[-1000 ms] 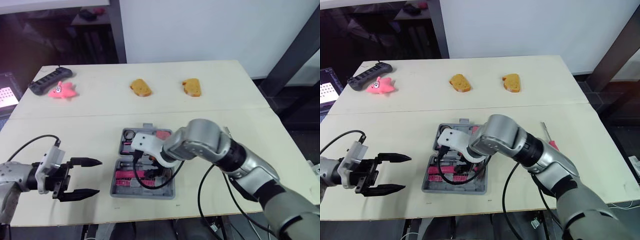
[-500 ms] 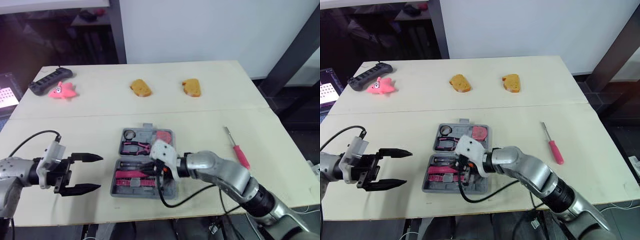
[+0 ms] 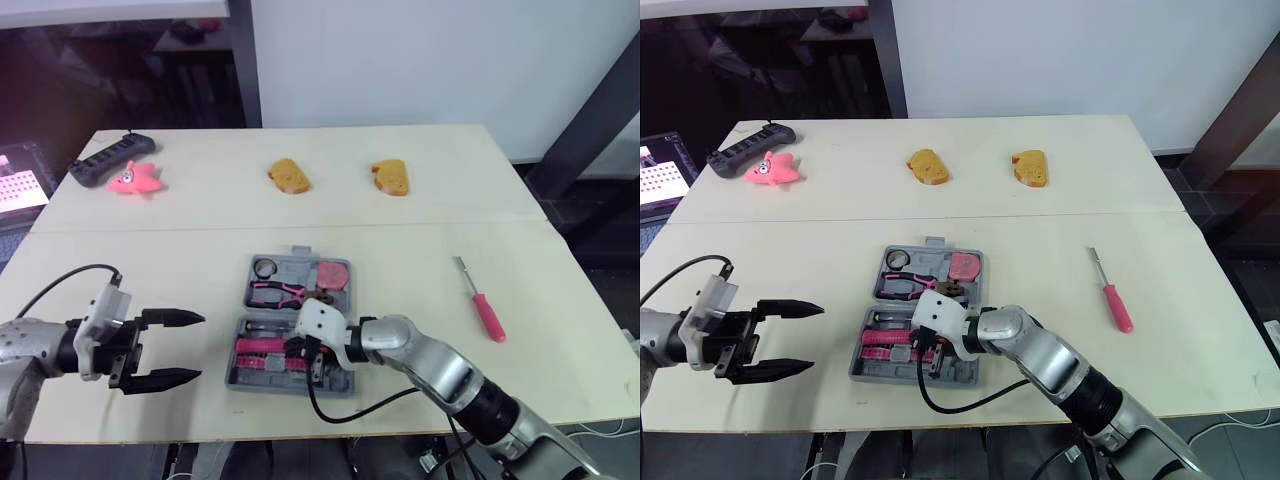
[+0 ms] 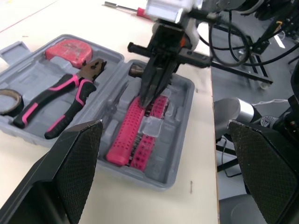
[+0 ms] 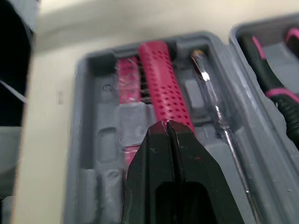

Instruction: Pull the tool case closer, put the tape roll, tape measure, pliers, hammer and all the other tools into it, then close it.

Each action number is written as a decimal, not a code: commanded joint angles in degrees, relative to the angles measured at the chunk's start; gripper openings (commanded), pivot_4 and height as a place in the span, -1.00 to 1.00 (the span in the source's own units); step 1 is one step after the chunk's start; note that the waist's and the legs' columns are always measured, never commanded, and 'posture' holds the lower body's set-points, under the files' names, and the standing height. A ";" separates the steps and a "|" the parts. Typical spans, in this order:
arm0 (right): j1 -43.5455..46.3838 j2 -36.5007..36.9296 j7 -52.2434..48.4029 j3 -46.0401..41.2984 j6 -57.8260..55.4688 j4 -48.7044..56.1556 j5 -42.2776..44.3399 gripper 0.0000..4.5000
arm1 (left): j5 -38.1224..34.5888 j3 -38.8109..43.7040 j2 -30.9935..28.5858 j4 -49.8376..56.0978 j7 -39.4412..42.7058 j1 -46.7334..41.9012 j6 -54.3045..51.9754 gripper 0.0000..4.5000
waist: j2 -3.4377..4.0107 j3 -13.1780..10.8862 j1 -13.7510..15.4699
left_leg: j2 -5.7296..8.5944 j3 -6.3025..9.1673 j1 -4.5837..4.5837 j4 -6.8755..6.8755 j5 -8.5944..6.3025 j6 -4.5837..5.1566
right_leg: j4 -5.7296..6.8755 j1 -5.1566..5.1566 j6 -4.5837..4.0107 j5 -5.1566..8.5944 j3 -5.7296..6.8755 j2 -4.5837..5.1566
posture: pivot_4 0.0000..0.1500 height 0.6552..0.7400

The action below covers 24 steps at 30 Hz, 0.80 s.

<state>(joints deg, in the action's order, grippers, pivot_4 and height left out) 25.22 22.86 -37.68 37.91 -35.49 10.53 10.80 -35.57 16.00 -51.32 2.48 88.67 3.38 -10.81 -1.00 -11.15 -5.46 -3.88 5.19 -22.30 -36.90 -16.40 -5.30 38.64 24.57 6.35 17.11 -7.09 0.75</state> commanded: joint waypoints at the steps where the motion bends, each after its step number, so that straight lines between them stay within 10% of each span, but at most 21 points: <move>1: 0.25 -1.23 0.69 0.51 -3.36 -2.30 -2.89 -0.97 | -0.77 1.20 -0.39 1.50 -0.09 -0.14 0.06 1.00 | 0.00 0.00 0.00 | 0.00 0.00 0.00 -0.01 0.00 0.00 | 0.00 0.00 0.00 0.00 0.00 0.00 | 1.00 1.00; 13: -1.46 -3.33 0.92 0.63 -25.56 -2.62 -0.52 -0.97 | -0.75 0.65 -0.34 1.33 0.12 -0.96 -0.18 1.00 | 0.01 0.13 0.22 | 0.01 0.02 0.20 -0.03 -0.01 0.02 | 0.01 -0.25 0.00 0.00 0.01 0.01 | 1.00 1.00; 24: -4.49 -6.44 -1.09 -3.60 -14.39 0.14 1.33 -0.97 | -0.83 0.80 -0.31 1.81 0.01 -0.56 -0.41 1.00 | 0.00 0.27 -0.07 | 0.01 0.01 0.96 0.08 -0.19 0.32 | -0.18 -1.02 0.06 0.10 0.00 -0.01 | 1.00 1.00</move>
<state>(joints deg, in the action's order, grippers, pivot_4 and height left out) 22.32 16.13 -37.55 33.18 -50.81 11.10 11.55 -35.59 15.95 -51.31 2.99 88.62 2.59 -11.03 -1.00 -10.88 -5.52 -3.87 5.20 -21.36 -36.81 -16.60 -4.99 38.44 23.55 6.41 17.20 -7.09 0.74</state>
